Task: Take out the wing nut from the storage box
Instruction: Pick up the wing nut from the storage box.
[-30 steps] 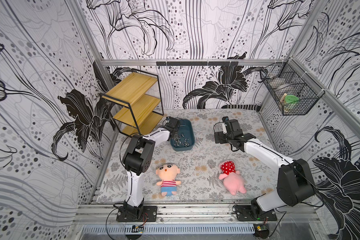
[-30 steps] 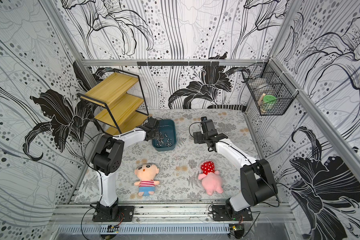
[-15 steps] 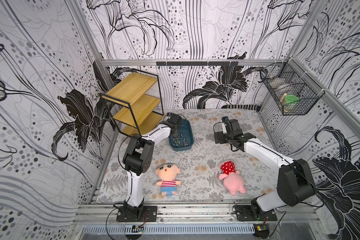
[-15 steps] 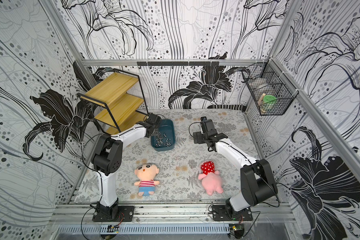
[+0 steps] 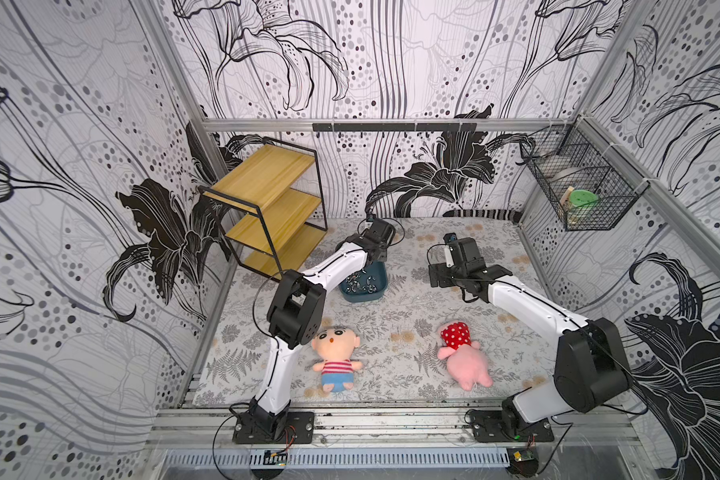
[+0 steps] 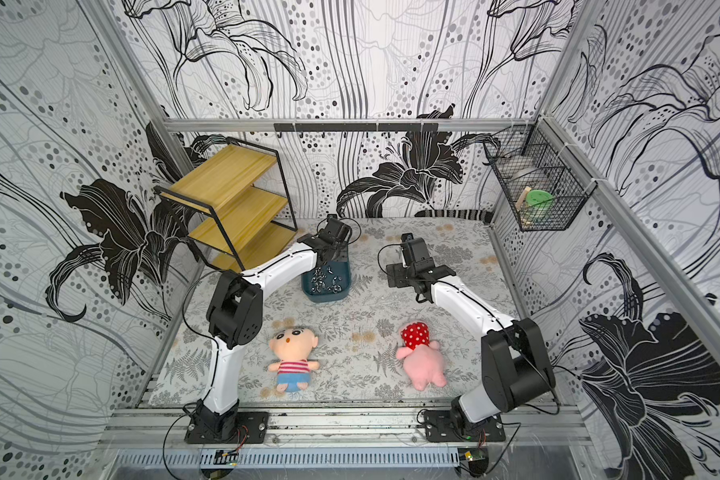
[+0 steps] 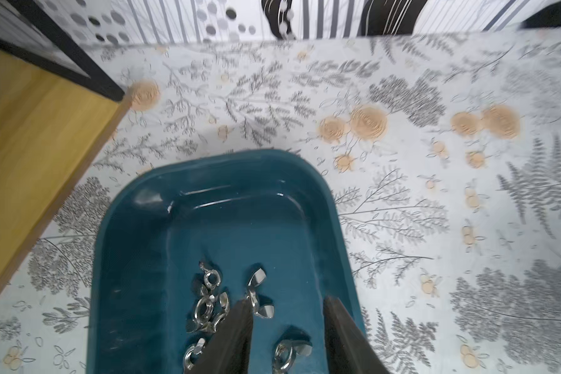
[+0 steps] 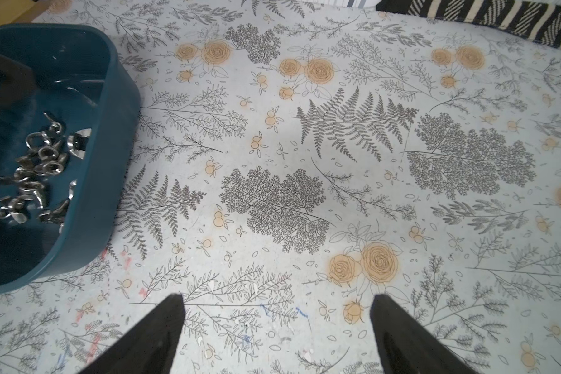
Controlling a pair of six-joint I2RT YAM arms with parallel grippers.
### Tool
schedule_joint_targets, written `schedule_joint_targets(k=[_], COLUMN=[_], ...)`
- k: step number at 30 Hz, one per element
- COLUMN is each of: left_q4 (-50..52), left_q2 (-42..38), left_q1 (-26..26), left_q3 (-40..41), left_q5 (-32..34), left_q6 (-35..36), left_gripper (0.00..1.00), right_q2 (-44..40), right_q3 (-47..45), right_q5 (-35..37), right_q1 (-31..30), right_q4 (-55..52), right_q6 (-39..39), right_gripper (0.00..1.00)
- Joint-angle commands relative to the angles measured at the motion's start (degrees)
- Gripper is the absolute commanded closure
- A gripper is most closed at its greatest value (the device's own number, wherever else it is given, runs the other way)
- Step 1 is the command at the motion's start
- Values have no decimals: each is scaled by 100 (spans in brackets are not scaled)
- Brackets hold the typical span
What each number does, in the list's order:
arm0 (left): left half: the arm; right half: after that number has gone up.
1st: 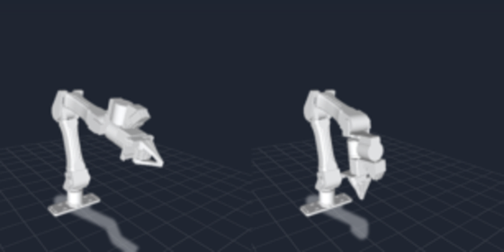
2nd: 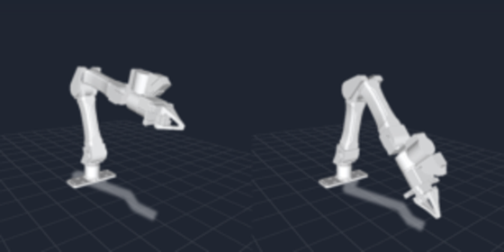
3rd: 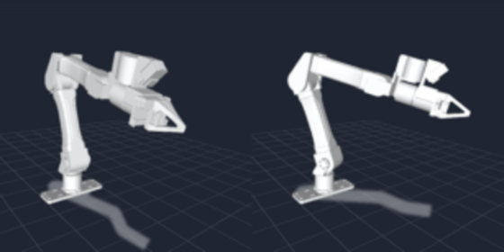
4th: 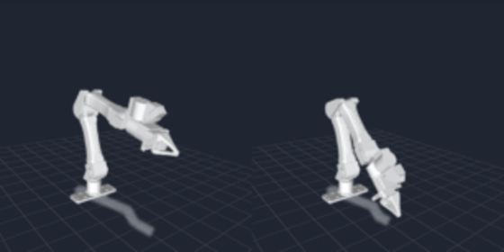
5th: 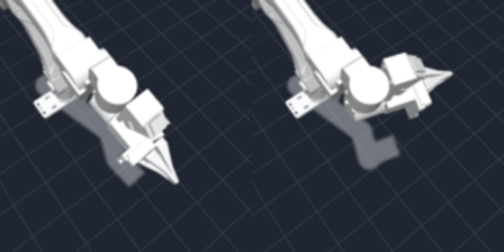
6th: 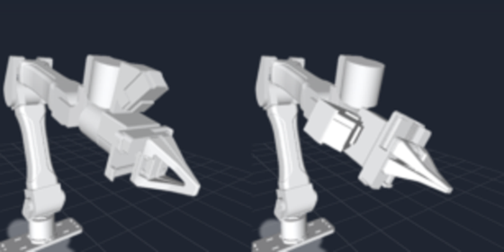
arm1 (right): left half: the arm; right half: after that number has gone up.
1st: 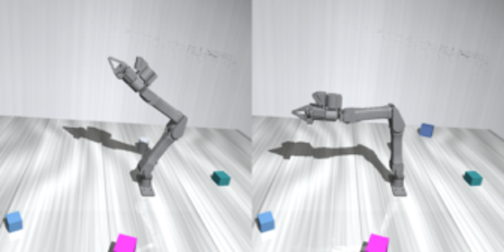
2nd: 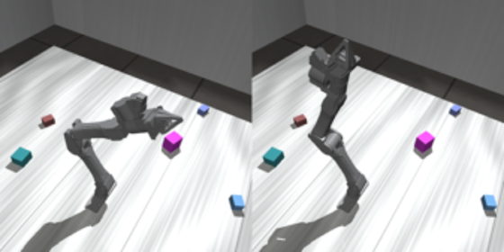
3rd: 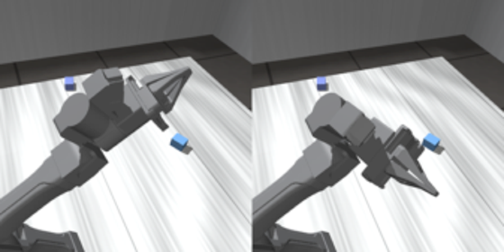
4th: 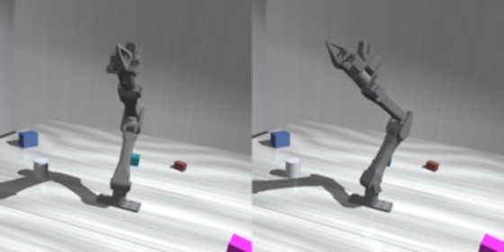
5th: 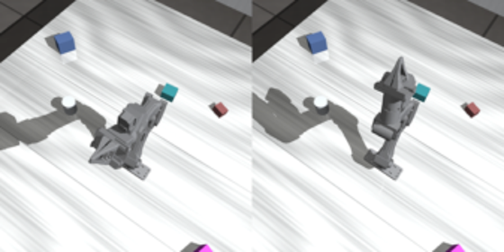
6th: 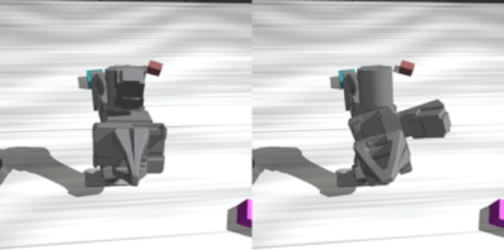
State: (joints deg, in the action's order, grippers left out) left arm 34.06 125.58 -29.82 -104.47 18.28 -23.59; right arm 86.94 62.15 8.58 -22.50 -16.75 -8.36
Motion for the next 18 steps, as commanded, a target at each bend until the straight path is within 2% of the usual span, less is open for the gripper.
schedule_joint_targets(k=[1, 18], left_q4=[66, -24], left_q2=[149, 494], left_q1=[39, 244], left_q3=[-118, -6], left_q5=[-45, 114], left_q6=[-271, -515], left_gripper=[59, 64], right_q2=[-142, -63], right_q3=[131, 139], right_q5=[15, -84], right_q1=[-34, -35], right_q4=[-170, -162], right_q6=[-25, -34], right_gripper=[4, 4])
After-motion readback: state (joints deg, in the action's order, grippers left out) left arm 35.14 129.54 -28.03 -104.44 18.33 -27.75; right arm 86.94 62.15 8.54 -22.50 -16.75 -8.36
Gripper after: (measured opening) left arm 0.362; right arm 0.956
